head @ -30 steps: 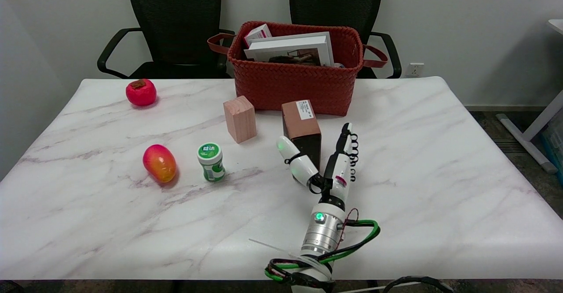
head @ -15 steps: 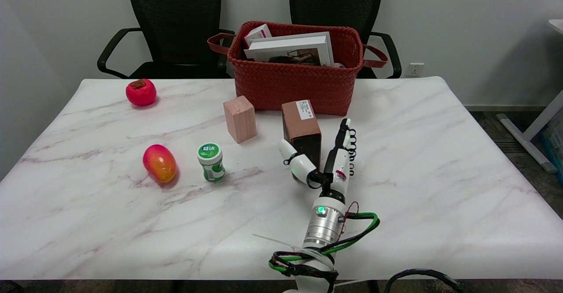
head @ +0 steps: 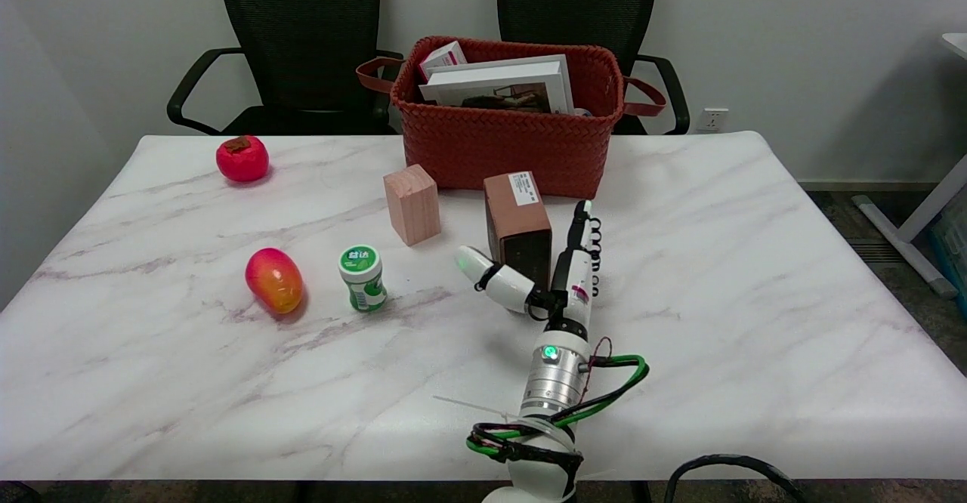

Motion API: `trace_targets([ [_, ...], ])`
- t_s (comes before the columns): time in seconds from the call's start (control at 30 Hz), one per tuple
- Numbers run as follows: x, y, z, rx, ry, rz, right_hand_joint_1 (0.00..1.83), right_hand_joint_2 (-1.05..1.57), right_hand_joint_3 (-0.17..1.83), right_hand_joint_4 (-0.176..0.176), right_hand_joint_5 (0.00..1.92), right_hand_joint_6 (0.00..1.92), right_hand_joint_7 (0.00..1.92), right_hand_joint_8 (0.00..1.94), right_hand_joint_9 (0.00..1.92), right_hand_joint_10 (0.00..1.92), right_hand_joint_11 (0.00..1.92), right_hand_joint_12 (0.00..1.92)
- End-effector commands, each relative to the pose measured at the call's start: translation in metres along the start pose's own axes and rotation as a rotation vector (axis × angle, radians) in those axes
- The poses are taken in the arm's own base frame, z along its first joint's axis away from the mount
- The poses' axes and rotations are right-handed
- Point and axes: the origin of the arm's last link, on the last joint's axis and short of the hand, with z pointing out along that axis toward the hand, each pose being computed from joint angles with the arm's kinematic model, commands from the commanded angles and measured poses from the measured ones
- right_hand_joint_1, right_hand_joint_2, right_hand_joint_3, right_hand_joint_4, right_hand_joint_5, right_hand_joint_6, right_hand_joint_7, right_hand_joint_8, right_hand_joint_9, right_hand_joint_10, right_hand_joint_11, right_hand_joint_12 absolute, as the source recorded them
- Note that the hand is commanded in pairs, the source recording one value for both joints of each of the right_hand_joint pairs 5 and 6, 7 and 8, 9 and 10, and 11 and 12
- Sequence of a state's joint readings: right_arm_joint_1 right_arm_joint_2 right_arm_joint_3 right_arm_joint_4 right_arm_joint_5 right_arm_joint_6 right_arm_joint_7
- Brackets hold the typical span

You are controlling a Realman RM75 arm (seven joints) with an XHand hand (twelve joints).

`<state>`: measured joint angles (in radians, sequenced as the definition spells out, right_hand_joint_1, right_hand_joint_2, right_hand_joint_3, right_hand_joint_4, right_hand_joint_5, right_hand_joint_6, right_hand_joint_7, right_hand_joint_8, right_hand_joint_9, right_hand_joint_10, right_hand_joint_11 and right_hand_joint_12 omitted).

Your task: Pick up the brown paper box.

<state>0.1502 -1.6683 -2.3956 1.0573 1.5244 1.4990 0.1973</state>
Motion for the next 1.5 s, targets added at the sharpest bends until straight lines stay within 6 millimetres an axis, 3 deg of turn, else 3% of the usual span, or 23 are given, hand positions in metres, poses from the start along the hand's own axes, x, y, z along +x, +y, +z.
trace_targets([
  [0.03, -0.009, -0.001, -0.001, -0.024, -0.099, 0.031, 1.05, 0.27, 0.08, 0.0, 0.0, 0.0, 0.0, 0.0, 0.0, 0.0, 0.0, 0.0],
  [0.3, -0.013, 0.004, 0.003, -0.036, -0.122, 0.01, 1.01, 0.26, -0.14, 0.0, 0.0, 0.0, 0.0, 0.0, 0.0, 0.0, 0.0, 0.0],
  [0.63, -0.008, 0.011, 0.016, -0.04, -0.093, -0.087, 0.98, 0.31, -0.17, 0.0, 0.0, 0.0, 0.0, 0.0, 0.0, 0.0, 0.0, 0.0],
  [1.17, -0.002, 0.009, 0.024, -0.026, -0.046, -0.099, 0.94, 0.37, -0.17, 0.0, 0.0, 0.0, 0.0, 0.0, 0.0, 0.0, 0.0, 0.0],
  [1.5, -0.003, 0.009, 0.029, -0.028, -0.042, -0.088, 0.94, 0.45, -0.07, 0.0, 0.0, 0.0, 0.0, 0.0, 0.0, 0.0, 0.0, 0.0],
])
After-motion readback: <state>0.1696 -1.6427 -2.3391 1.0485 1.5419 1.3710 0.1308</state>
